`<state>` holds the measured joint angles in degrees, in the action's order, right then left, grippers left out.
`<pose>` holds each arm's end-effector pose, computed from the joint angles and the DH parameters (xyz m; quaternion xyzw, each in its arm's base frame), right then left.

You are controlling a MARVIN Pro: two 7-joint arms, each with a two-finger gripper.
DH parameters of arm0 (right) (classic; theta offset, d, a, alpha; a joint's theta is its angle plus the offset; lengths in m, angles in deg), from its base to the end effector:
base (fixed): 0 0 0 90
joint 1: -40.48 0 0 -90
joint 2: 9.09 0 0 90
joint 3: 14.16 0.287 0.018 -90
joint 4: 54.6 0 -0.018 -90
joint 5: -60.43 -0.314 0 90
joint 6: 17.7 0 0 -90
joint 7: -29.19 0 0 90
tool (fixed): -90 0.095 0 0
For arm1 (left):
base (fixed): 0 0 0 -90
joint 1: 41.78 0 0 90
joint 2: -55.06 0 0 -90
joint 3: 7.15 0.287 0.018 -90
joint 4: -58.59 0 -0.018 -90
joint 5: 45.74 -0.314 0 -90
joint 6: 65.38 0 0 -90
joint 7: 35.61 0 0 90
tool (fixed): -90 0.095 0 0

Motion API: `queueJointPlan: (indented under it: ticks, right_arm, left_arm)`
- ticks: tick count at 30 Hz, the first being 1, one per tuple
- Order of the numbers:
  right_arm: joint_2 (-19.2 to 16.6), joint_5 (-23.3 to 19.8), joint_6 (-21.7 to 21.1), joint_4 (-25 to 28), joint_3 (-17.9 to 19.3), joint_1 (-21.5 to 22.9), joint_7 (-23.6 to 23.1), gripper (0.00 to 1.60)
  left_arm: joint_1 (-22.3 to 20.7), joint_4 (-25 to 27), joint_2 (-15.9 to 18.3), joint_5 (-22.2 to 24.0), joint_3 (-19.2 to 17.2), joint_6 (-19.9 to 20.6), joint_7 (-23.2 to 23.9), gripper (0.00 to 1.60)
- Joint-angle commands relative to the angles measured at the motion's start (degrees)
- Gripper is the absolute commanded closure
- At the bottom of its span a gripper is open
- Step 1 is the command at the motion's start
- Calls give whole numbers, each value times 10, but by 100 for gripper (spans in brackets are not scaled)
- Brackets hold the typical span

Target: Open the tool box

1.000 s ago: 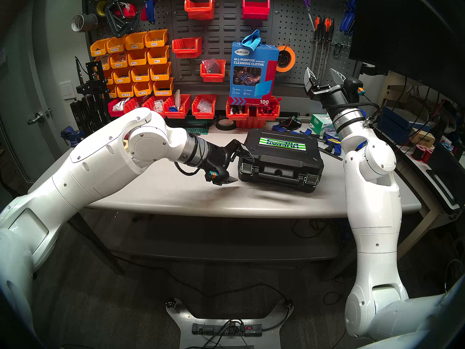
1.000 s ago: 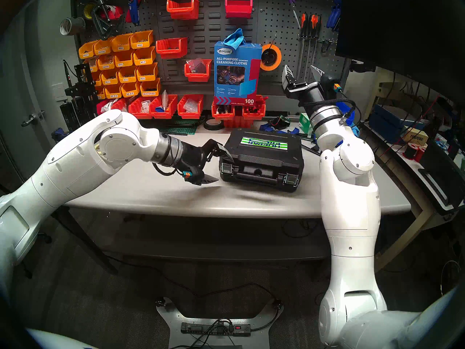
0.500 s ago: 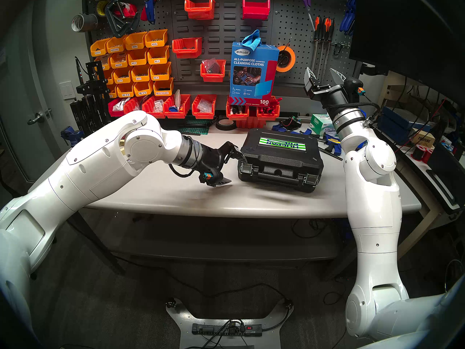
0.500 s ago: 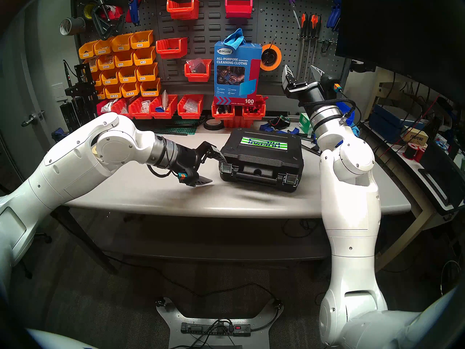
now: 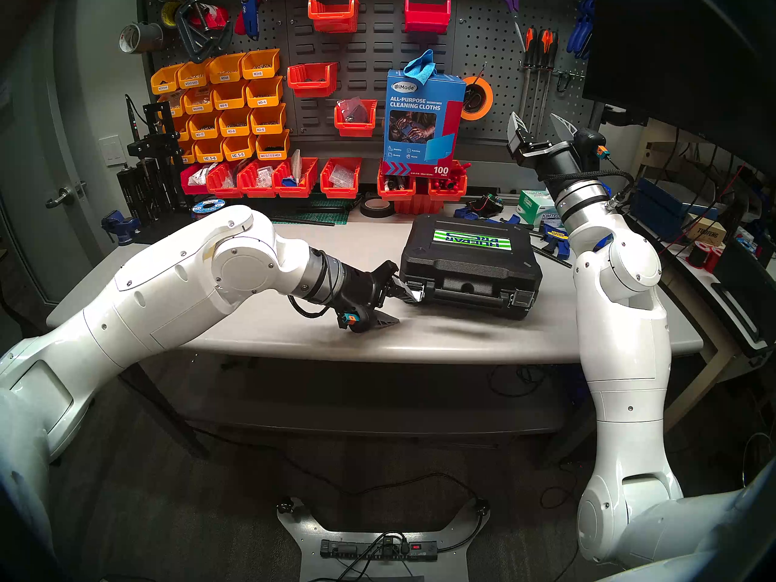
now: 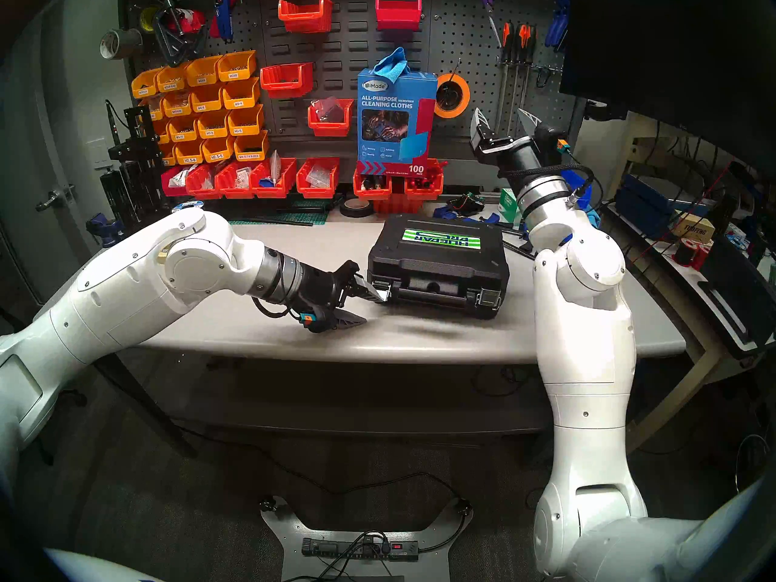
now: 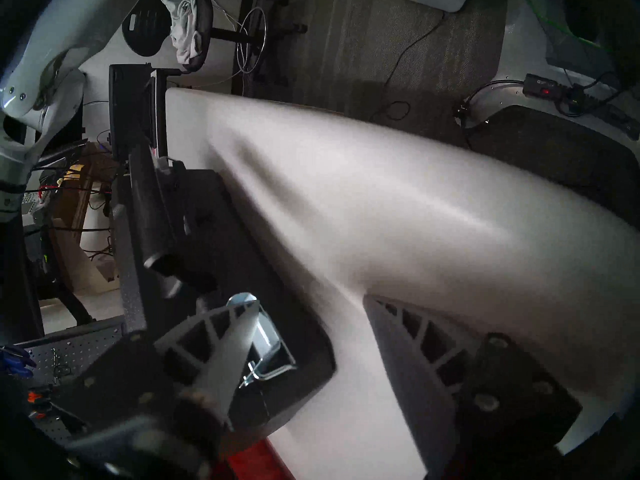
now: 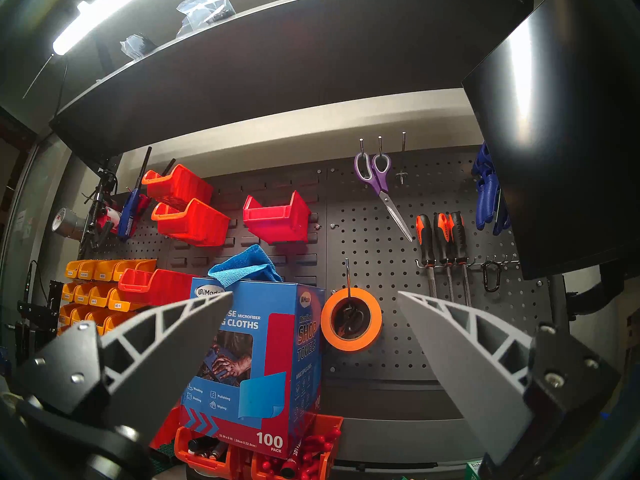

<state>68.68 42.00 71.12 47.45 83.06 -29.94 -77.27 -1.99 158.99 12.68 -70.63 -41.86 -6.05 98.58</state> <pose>0.4604 -0.0710 -0.0517 -0.4767 -0.0719 -0.8716 0.0893 0.4276 -0.0704 -0.1492 -0.1138 0.8913 -0.4292 0.0920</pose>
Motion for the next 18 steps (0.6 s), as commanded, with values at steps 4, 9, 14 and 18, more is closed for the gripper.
queueJointPlan:
  ticks: [4, 9, 14, 18]
  right_arm:
    - [-2, 0, 2, 9, 1, 2, 0, 0]
    - [-2, -1, 3, 8, 1, 3, 0, 0]
    - [-3, -2, 2, 6, 0, 3, 1, 0]
    - [-3, -2, 3, 6, 0, 3, 1, 0]
  left_arm:
    - [3, 38, 25, 78, -22, 27, 7, 0]
    - [5, 61, 37, 187, -52, 58, 11, 0]
    - [1, 84, 25, 271, -98, 80, -24, 0]
    - [11, 80, 17, 338, -134, 105, -71, 0]
